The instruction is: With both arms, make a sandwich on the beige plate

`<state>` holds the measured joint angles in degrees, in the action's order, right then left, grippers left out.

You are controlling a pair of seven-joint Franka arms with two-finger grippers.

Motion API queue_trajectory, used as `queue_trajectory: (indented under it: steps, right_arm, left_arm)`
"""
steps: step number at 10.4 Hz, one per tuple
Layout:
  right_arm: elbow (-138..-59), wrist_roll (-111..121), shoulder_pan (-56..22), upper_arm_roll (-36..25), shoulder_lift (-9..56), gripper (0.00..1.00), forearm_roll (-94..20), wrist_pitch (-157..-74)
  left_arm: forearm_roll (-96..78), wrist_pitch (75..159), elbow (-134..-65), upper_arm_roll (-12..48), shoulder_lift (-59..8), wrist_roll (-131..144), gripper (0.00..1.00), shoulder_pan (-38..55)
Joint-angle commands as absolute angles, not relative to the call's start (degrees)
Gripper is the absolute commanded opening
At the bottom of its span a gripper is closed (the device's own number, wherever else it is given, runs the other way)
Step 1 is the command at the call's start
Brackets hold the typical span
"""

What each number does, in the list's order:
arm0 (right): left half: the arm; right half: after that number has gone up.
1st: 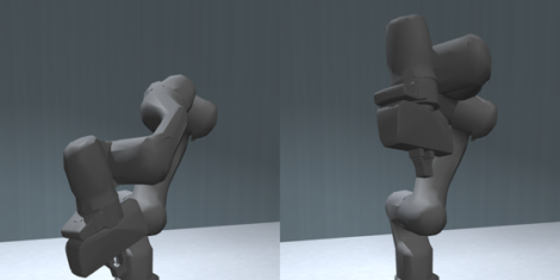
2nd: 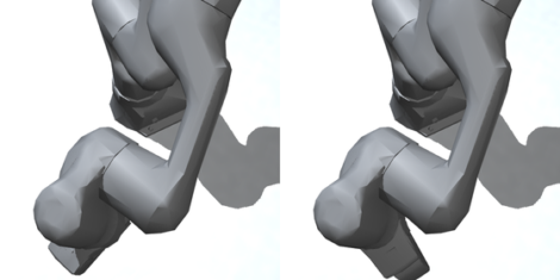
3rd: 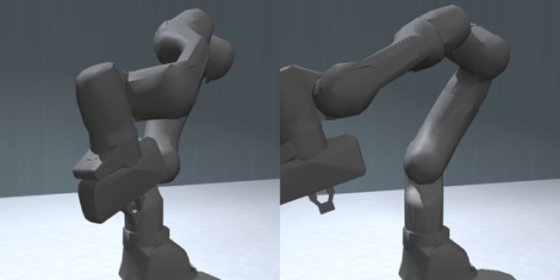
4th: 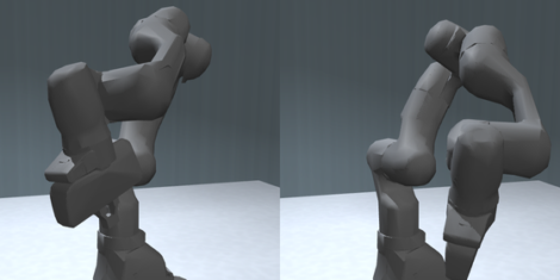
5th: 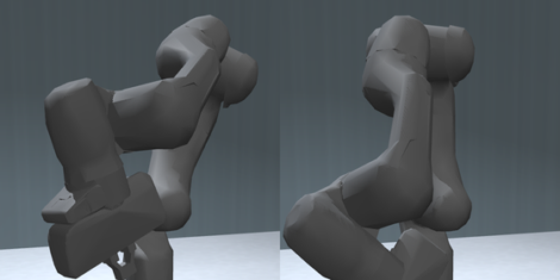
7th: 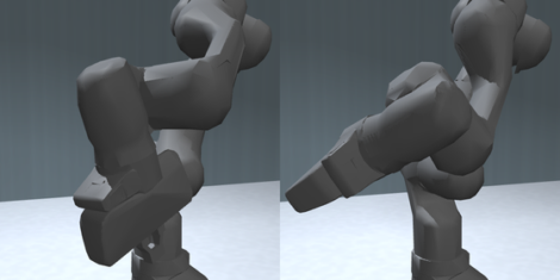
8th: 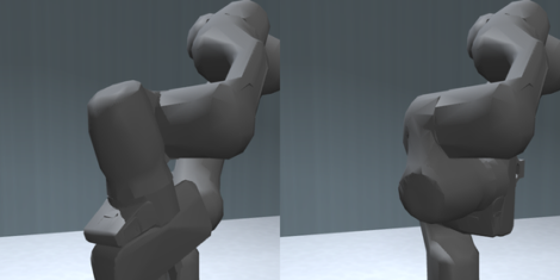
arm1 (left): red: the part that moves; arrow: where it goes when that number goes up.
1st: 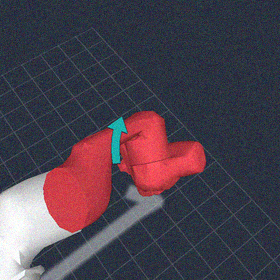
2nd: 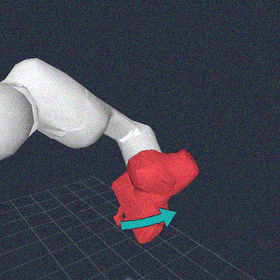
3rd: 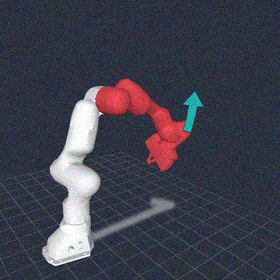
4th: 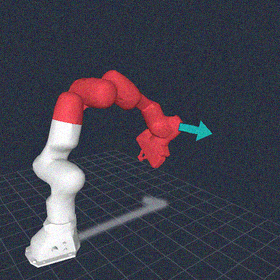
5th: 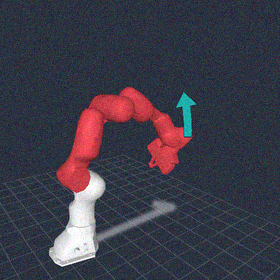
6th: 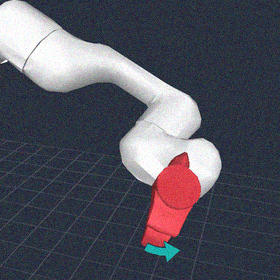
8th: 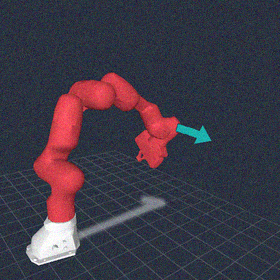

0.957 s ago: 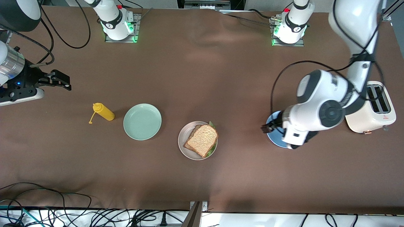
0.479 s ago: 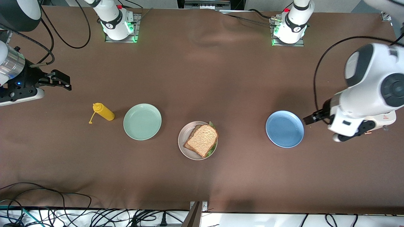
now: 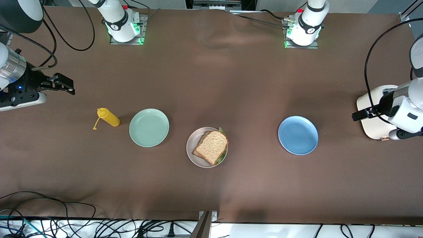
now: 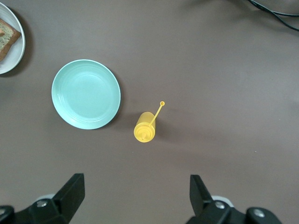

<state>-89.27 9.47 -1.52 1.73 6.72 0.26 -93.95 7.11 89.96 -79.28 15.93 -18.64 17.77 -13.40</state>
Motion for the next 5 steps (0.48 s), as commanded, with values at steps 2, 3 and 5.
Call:
queue_trajectory:
  steps: [2,3,5]
  right_arm:
    - [-88.3,9.1,-1.7,1.7,6.9,1.00,0.1,-93.2]
    - [-88.3,9.1,-1.7,1.7,6.9,1.00,0.1,-93.2]
    - [-88.3,9.1,-1.7,1.7,6.9,1.00,0.1,-93.2]
  left_arm:
    - [8.6,89.7,-80.1,16.5,-17.4,16.0,1.00,-14.1]
    - [8.6,89.7,-80.1,16.5,-17.4,16.0,1.00,-14.1]
    - [8.4,89.7,-80.0,16.5,-17.4,15.1,1.00,-15.2]
